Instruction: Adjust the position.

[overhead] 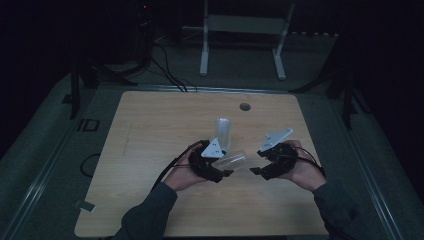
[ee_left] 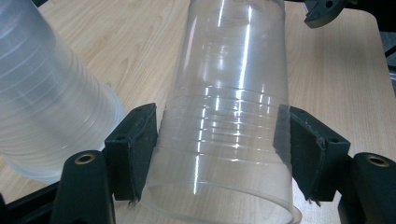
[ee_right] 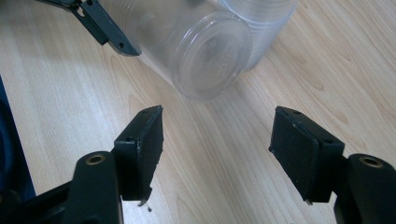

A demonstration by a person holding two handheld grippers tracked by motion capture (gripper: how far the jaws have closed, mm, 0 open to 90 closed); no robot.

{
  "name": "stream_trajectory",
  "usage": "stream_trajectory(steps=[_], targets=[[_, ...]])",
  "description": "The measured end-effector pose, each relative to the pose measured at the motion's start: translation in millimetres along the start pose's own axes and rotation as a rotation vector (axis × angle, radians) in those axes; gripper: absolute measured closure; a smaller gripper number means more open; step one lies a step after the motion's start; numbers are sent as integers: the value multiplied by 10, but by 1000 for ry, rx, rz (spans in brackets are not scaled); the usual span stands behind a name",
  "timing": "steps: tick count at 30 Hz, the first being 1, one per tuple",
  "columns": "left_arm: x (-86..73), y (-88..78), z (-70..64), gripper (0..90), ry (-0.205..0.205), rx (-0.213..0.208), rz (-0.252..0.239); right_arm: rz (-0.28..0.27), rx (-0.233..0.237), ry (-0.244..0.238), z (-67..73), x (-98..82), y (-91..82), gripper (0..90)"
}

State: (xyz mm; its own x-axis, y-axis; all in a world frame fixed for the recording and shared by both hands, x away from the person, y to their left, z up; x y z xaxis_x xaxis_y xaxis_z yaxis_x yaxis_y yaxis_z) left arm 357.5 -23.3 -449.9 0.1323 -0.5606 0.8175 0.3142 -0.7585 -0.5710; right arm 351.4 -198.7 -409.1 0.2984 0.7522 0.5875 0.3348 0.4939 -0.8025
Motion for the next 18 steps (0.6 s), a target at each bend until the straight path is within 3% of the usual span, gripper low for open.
stream_trajectory(steps=[18], targets=[[2, 23, -35, 311, 26, -17, 24, 52, 20, -47, 38, 19, 24, 343]])
Point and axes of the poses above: each handheld gripper's, and its own axes: y roughly forward along the jaws, x roughly out of its top, z roughly to its left, the point moved 6 cm from there along y, roughly forward along the jaws, and after that the axes turned 2 degrees about -z, right-handed, at the moved point
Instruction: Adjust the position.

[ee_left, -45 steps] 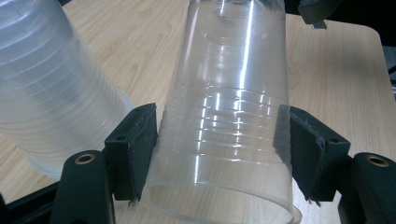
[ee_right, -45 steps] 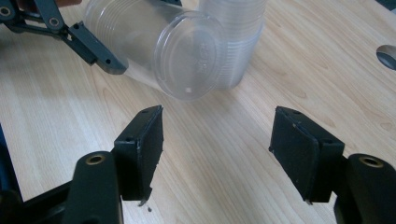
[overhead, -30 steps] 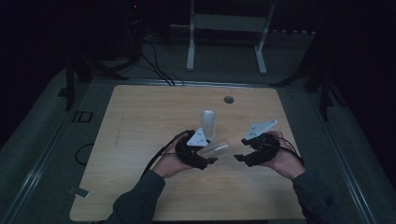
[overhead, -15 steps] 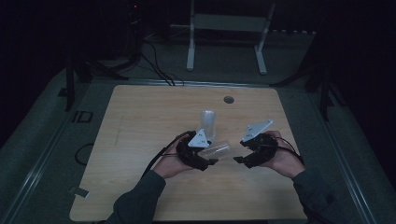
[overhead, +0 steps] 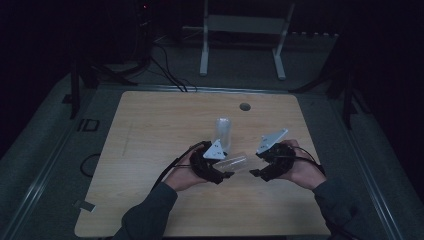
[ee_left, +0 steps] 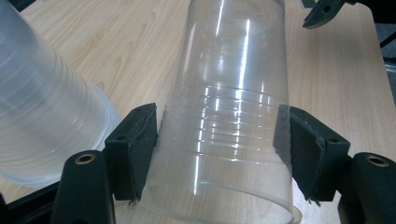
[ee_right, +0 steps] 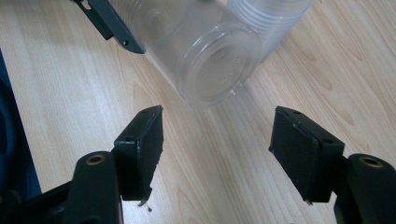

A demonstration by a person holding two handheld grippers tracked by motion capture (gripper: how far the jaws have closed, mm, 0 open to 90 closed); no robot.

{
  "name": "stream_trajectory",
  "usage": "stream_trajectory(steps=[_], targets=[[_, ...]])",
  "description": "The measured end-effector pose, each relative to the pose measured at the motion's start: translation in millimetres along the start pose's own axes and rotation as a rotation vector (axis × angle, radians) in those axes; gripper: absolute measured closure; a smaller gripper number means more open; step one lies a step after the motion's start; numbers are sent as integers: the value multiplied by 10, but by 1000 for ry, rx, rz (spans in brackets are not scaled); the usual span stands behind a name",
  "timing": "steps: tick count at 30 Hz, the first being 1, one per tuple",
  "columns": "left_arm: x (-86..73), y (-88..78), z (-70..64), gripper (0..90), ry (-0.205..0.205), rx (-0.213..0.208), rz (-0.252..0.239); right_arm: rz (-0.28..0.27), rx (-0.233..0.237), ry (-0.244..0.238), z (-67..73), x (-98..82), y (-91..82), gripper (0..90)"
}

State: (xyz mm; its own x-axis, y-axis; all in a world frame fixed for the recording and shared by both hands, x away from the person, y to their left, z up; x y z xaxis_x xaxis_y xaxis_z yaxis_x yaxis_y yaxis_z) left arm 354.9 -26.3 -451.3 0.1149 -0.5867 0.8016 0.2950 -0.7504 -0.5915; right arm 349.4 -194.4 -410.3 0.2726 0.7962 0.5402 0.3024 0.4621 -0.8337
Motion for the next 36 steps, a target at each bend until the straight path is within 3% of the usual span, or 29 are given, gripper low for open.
stream_trajectory(steps=[16, 36], targets=[[5, 27, -64, 311, 31, -28, 25, 51, 40, -80, 54, 39, 8, 343], [21, 62, -146, 312, 69, -69, 42, 111, 85, -126, 103, 84, 52, 342]])
Point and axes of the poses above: each handheld gripper's, and its own axes: y roughly forward along the jaws, x roughly out of its top, z roughly to its left, the point moved 6 cm from there along y, roughly forward along the jaws, and after that the axes turned 2 degrees about -z, right-handed, at the moved point
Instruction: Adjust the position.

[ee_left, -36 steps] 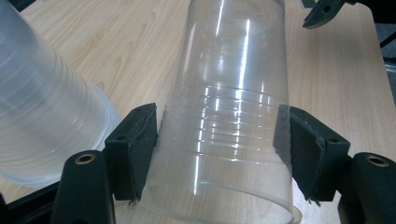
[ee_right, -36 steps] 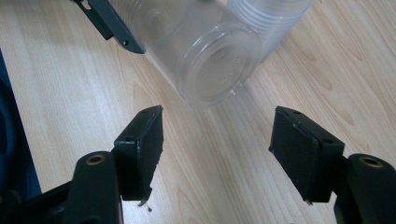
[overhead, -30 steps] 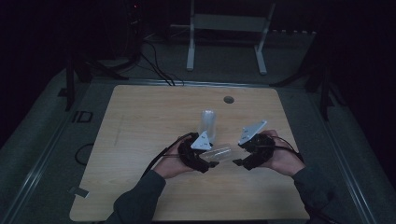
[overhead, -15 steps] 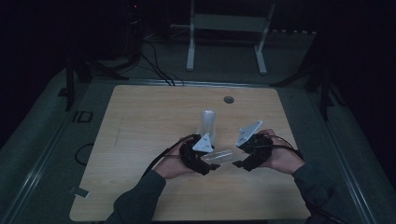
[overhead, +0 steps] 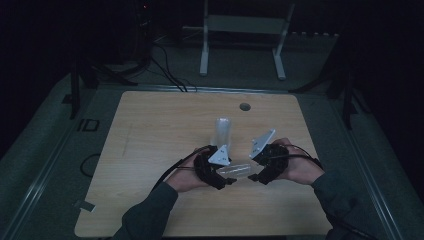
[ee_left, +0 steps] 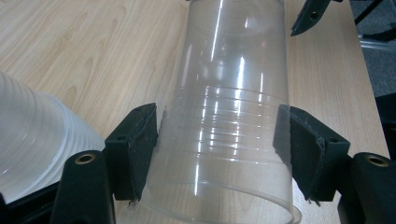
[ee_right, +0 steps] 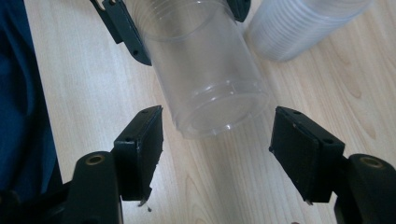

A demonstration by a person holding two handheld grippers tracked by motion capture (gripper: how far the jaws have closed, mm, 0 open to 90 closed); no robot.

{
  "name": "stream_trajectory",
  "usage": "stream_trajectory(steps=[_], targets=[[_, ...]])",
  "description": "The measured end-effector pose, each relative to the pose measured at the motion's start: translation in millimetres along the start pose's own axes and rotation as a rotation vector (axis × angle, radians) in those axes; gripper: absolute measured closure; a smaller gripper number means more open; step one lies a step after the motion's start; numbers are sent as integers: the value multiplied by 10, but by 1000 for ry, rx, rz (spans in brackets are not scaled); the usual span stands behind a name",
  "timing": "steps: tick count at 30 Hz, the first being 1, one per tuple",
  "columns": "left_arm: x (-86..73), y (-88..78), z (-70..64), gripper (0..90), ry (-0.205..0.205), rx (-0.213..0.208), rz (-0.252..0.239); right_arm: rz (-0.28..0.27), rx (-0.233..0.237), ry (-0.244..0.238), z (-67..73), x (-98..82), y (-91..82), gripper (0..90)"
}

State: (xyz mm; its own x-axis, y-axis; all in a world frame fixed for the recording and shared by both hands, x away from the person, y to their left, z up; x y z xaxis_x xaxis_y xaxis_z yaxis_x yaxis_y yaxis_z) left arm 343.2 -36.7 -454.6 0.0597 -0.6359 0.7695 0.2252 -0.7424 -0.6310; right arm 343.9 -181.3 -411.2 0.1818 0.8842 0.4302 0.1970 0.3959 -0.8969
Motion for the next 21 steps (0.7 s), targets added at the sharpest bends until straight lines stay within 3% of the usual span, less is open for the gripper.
stream_trajectory(steps=[8, 21], targets=[[-5, 12, -22, 312, 14, -7, 9, 30, 16, -20, 25, 15, 43, 336], [8, 19, -83, 312, 31, -53, -3, 65, 55, -66, 91, 32, 134, 333]])
Point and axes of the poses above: each handheld gripper's, and its own axes: y roughly forward along the jaws, x roughly out of its top, z roughly to its left, the point moved 6 cm from there along y, roughly forward along the jaws, and after that the axes turned 2 degrees about -z, right-handed, at the moved point
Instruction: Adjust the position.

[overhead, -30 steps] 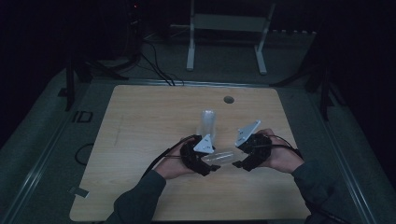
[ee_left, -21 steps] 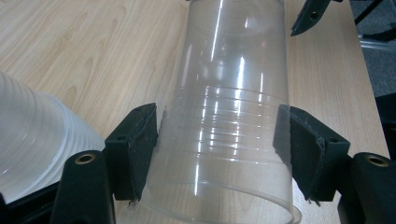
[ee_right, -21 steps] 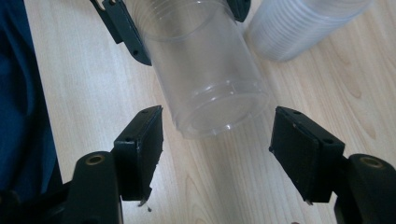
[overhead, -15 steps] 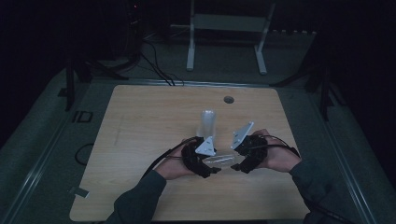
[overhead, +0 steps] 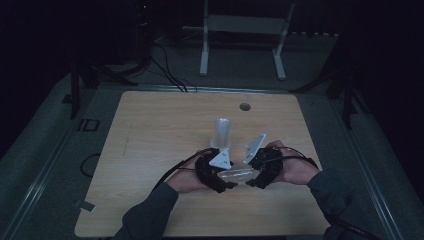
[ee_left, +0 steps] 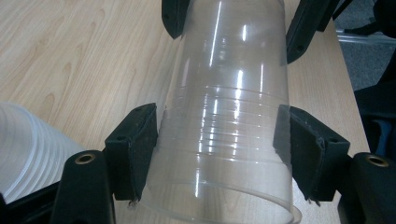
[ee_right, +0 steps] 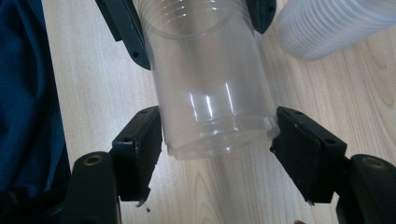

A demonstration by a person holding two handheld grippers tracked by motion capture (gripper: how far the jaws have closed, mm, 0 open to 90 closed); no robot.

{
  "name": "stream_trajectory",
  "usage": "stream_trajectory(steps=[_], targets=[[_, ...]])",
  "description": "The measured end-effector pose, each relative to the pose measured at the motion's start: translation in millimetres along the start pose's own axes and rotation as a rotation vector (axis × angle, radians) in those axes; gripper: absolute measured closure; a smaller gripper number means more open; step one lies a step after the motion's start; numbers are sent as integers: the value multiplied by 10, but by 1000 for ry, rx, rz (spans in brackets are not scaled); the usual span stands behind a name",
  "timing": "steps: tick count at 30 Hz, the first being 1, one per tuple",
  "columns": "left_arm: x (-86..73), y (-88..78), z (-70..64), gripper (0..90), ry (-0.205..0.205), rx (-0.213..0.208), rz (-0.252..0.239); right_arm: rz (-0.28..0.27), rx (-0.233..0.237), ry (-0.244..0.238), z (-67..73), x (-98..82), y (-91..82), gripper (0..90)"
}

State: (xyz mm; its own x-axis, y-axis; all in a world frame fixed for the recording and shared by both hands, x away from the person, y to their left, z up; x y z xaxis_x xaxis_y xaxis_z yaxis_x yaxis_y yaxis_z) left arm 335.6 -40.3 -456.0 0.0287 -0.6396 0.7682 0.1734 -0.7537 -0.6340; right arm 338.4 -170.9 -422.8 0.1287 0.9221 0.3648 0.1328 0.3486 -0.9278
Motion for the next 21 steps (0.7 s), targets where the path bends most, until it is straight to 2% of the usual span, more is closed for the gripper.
stream_trajectory(steps=[3, 17, 21], targets=[[7, -2, -6, 312, 2, -6, -6, 1, 3, -15, 7, 18, 9, 333], [14, 1, -27, 311, 19, -7, -10, 24, 22, -28, 40, 44, 71, 392], [28, -1, -31, 284, 4, -12, -22, 19, 23, -30, 37, 29, 72, 407]])
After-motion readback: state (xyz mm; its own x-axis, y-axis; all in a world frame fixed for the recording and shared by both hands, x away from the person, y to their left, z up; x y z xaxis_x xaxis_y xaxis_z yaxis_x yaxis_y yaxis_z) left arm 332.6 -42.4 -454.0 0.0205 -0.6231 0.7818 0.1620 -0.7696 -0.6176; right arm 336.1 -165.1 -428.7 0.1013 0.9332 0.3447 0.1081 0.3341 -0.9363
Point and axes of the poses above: each handheld gripper's, and its own axes: y roughly forward along the jaws, x roughly out of its top, z roughly to its left, the point moved 6 cm from there along y, roughly forward along the jaws, and after that the axes turned 2 degrees about -z, right-handed, at the moved point
